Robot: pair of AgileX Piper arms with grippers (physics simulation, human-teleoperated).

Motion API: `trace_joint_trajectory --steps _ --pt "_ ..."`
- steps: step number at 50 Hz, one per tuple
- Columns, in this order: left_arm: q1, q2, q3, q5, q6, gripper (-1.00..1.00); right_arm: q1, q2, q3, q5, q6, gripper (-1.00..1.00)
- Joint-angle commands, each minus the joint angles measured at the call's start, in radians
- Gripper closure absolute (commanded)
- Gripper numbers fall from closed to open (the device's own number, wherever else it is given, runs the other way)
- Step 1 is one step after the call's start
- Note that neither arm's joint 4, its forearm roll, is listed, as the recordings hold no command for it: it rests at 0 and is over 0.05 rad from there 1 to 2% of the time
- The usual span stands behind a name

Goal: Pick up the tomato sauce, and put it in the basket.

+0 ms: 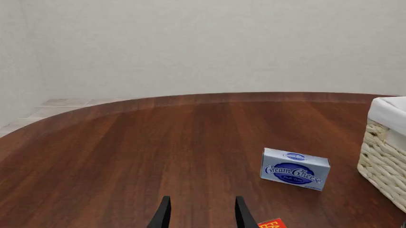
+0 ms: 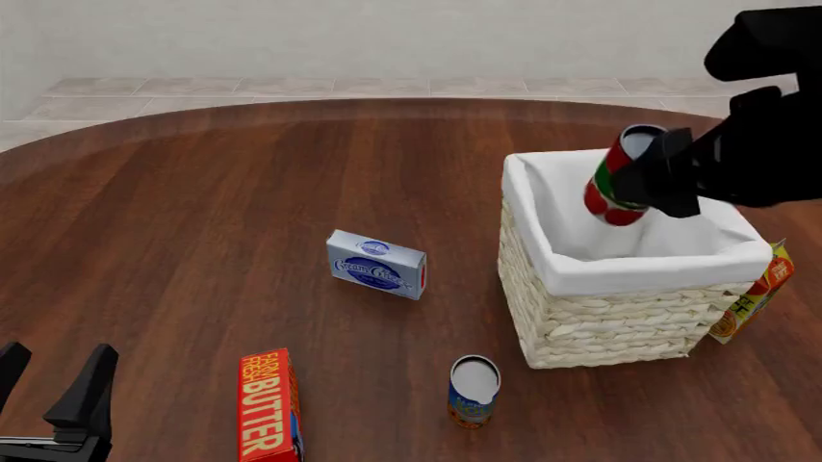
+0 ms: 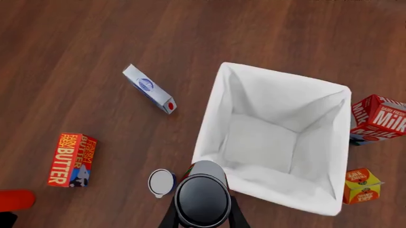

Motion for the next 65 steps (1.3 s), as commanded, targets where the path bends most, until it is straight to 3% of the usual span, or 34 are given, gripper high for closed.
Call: trace_joint_trajectory --steps 1,21,65 --pt "0.000 0.000 0.000 0.000 0.000 -1.00 -0.024 0.044 -0.022 -0.027 0.009 1.00" --pt "0.000 0.000 0.000 0.000 0.000 -1.00 -0.082 0.127 -0.011 -0.101 -0.030 1.00" --pt "0.000 0.000 0.000 0.000 0.000 -1.00 -0.151 0.212 0.064 -0.227 -0.019 1.00"
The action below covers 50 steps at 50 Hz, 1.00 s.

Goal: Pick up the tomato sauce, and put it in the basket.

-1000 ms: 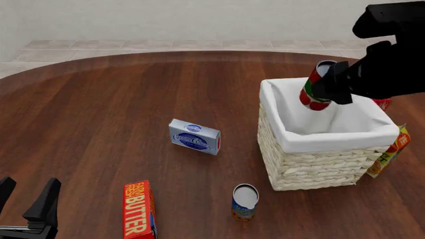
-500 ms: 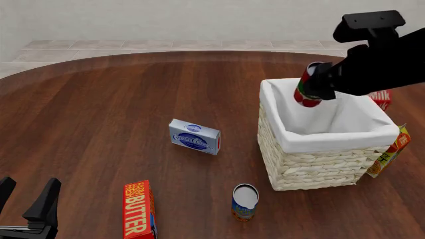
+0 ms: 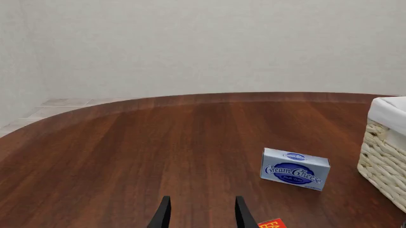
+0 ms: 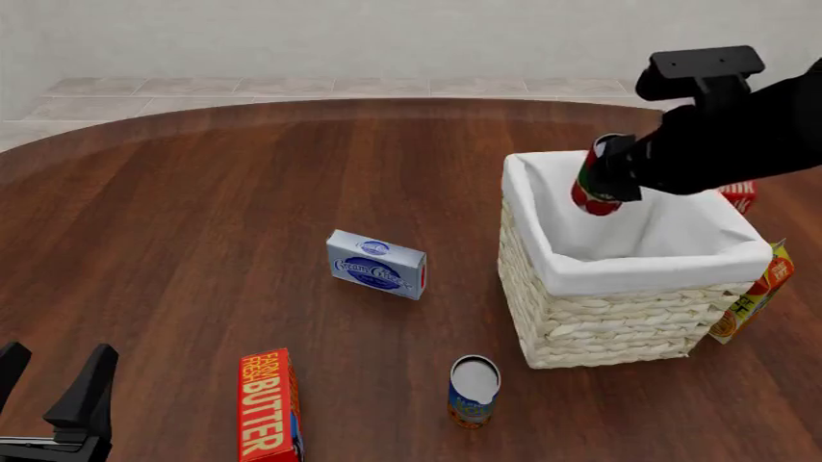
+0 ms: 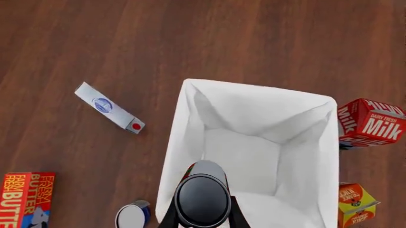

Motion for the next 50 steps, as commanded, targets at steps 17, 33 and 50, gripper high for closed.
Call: trace_joint_trajectory --steps 17,33,50 --pt "0.000 -0.001 0.000 0.000 0.000 -1.00 -0.046 0.049 0.006 -0.031 0.014 1.00" --pt "0.000 0.000 0.000 0.000 0.000 -1.00 -0.076 0.064 0.021 -0.044 0.016 1.00" --pt "0.000 0.000 0.000 0.000 0.000 -1.00 -0.122 0.107 0.031 -0.071 -0.025 1.00"
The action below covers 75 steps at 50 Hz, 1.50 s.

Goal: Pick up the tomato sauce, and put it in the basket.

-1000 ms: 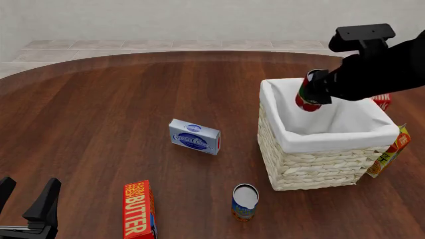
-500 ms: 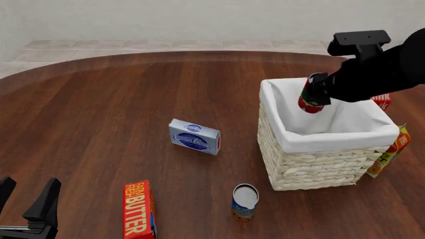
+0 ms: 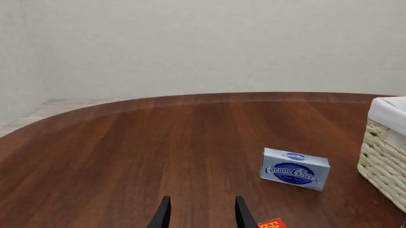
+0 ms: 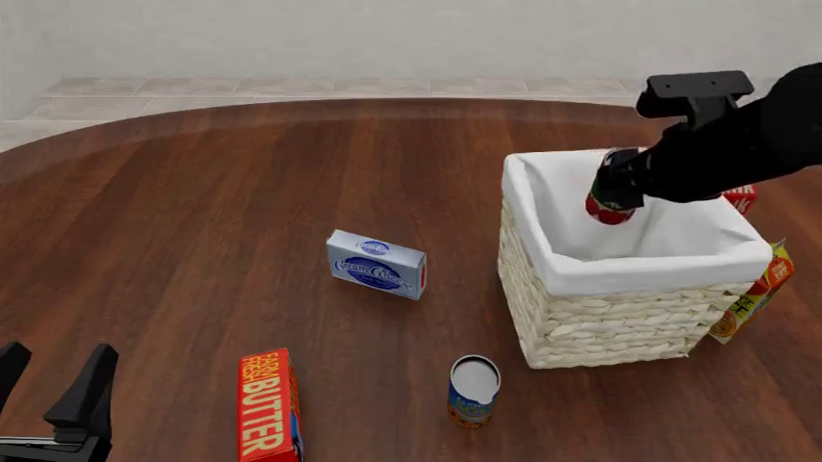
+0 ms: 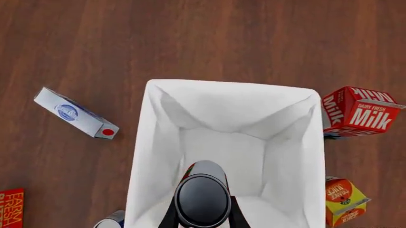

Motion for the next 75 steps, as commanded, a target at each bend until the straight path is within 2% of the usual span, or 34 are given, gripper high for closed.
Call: trace_joint_trajectory --steps 1,30,42,50,75 --pt "0.000 0.000 0.000 0.000 0.000 -1.00 -0.028 0.025 0.006 -0.019 -0.004 1.00" --pt "0.000 0.000 0.000 0.000 0.000 -1.00 -0.004 0.066 0.058 -0.088 0.028 1.00" --pt "0.000 0.000 0.000 0.000 0.000 -1.00 -0.008 0.083 0.066 -0.108 0.027 1.00" --pt "0.000 0.000 0.000 0.000 0.000 -1.00 -0.035 0.100 0.055 -0.108 0.004 1.00" --pt "0.000 0.000 0.000 0.000 0.000 -1.00 -0.054 0.131 0.079 -0.145 0.001 1.00"
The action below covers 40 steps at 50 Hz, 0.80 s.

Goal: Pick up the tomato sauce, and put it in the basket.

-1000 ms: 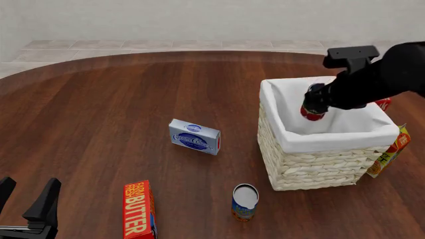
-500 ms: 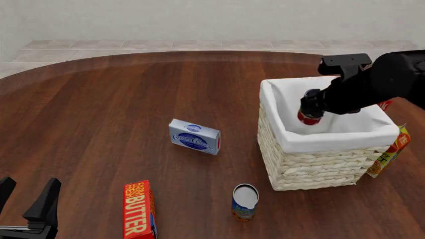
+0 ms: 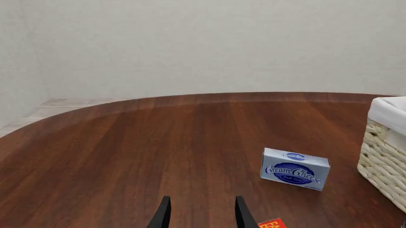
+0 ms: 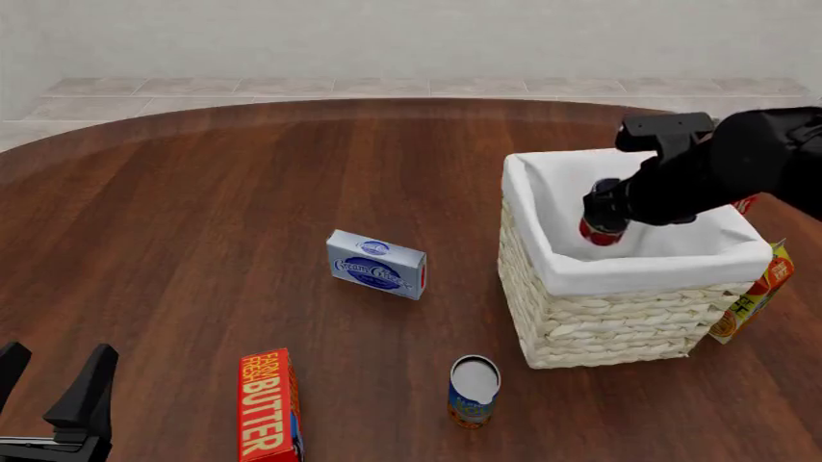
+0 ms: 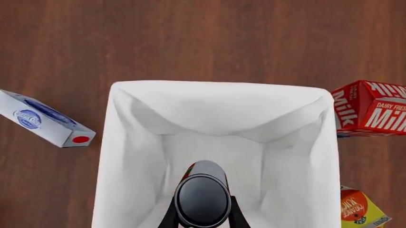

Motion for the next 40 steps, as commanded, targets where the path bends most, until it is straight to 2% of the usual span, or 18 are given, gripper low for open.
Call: trace_joint_trajectory --steps 1,40 --pt "0.000 0.000 0.000 0.000 0.000 -1.00 -0.013 0.011 0.004 -0.011 0.014 1.00" --pt "0.000 0.000 0.000 0.000 0.000 -1.00 -0.026 0.051 0.050 -0.062 0.007 1.00"
